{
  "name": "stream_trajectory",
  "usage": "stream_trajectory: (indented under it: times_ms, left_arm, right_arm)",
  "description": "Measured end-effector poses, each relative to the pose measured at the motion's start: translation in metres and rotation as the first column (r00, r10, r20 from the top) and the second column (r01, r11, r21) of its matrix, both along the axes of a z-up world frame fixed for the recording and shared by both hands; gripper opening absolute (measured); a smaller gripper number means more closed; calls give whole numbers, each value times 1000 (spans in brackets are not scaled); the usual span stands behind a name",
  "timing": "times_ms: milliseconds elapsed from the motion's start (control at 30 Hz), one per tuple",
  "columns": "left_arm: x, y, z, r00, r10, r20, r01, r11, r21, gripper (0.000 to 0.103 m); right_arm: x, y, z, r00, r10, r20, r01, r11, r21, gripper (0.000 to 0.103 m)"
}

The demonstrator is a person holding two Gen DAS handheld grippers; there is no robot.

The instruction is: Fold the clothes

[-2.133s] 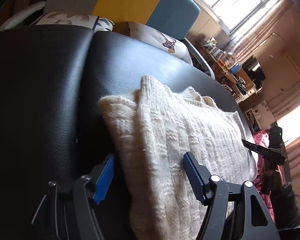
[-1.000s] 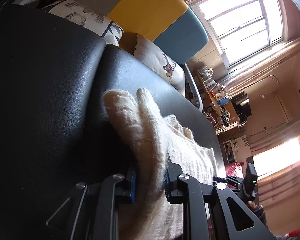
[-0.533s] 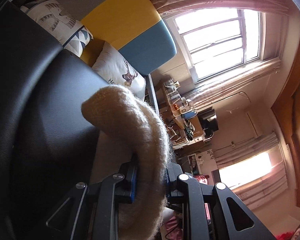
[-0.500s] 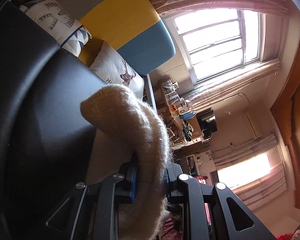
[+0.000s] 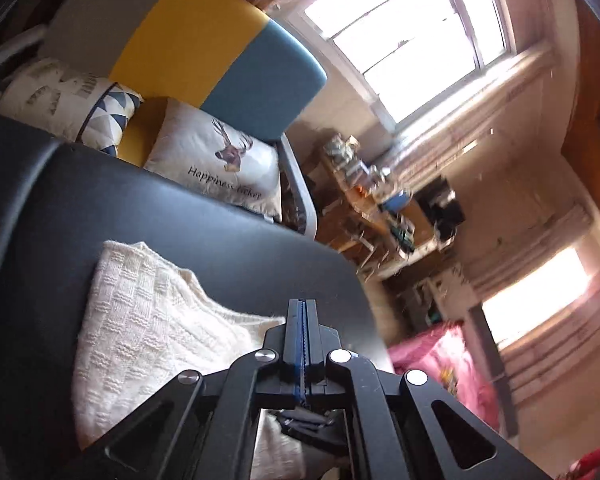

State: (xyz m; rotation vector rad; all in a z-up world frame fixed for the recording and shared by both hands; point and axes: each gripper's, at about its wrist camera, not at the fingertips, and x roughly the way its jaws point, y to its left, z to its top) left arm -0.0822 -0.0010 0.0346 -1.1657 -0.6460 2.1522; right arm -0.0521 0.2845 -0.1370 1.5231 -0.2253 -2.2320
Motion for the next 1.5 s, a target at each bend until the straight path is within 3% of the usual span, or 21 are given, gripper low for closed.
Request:
stream_trajectory:
  times_ms: [33, 100, 167, 267, 333, 400, 467, 600, 667, 733, 833, 900, 1000, 1033, 1067, 1100, 1233, 1300, 1367, 1433, 1500]
  left_arm:
    - [1, 4, -4, 1000, -22, 13, 23, 998, -60, 1]
    - [4, 17, -14, 994, -106, 10, 106, 976, -189, 16]
    - [7, 26, -24, 990, -144, 9, 140, 942, -306, 56]
    - [-5, 41, -34, 973, -230, 34, 222, 872, -436, 65]
    - [-13, 56, -39, 951, -303, 62, 291, 806, -515, 67]
    - [-20, 72, -45, 923, -374, 97, 356, 727, -588, 70]
    - [-15, 92, -52, 869, -471, 154, 463, 660, -592, 70]
    - [11, 127, -66, 779, -587, 221, 539, 447, -713, 72]
    - [23, 133, -68, 749, -614, 249, 566, 397, -722, 73]
    - [36, 139, -73, 734, -627, 261, 527, 285, -801, 80]
    - [41, 142, -93, 743, -601, 294, 445, 116, -888, 80]
    - [39, 144, -107, 746, -587, 313, 416, 45, -908, 80]
    - [19, 143, -121, 807, -501, 312, 394, 63, -917, 80]
    - [12, 139, -121, 820, -482, 310, 401, 96, -911, 68]
    - [6, 136, -121, 830, -466, 308, 410, 134, -902, 33]
    - [1, 125, -116, 848, -446, 285, 409, 209, -888, 26]
    - [-18, 75, -90, 920, -339, 194, 356, 524, -774, 23]
    - [-23, 37, -73, 950, -274, 149, 305, 716, -628, 23]
    - [-27, -4, -59, 971, -204, 123, 237, 864, -444, 23]
    - [-30, -45, -45, 985, -128, 113, 152, 960, -236, 23]
    - [-28, -76, -40, 992, -70, 106, 76, 996, -55, 23]
  right_arm:
    - [1, 0, 0, 1000, 3, 0, -3, 1000, 1, 27]
    - [-2, -10, 3, 1000, 8, -1, -8, 1000, 17, 27]
    - [-2, -15, 4, 1000, 12, -7, -11, 999, 32, 27]
    - [0, -15, 3, 1000, 6, -13, -5, 1000, 24, 27]
    - [0, -12, 3, 1000, 3, -11, -3, 1000, 10, 27]
    - [2, -9, 4, 1000, 0, -8, 0, 1000, -5, 27]
    - [3, -8, 3, 1000, 2, -11, -2, 1000, -14, 27]
    - [8, 0, 3, 1000, 6, -26, -7, 999, -43, 27]
    - [7, 3, 2, 999, 8, -31, -10, 998, -64, 27]
    - [10, 6, 3, 999, 6, -35, -9, 997, -79, 27]
    - [10, 7, 4, 999, 8, -39, -11, 996, -83, 27]
    - [9, 6, 4, 999, 7, -43, -10, 997, -82, 27]
    - [11, 5, 4, 998, 4, -55, -8, 997, -75, 27]
    - [11, 5, 4, 998, 2, -59, -6, 997, -76, 27]
    - [12, 5, 4, 998, 0, -65, -5, 997, -78, 27]
    - [12, 5, 3, 997, 1, -71, -6, 997, -80, 27]
    - [10, 4, 1, 997, 3, -82, -10, 996, -87, 27]
    - [12, 5, 2, 997, 2, -73, -8, 997, -83, 27]
    - [12, 5, 3, 998, -4, -64, -1, 997, -78, 27]
    - [12, 6, 4, 999, -13, -53, 9, 997, -79, 27]
    - [12, 7, 4, 999, -30, -39, 27, 996, -90, 27]
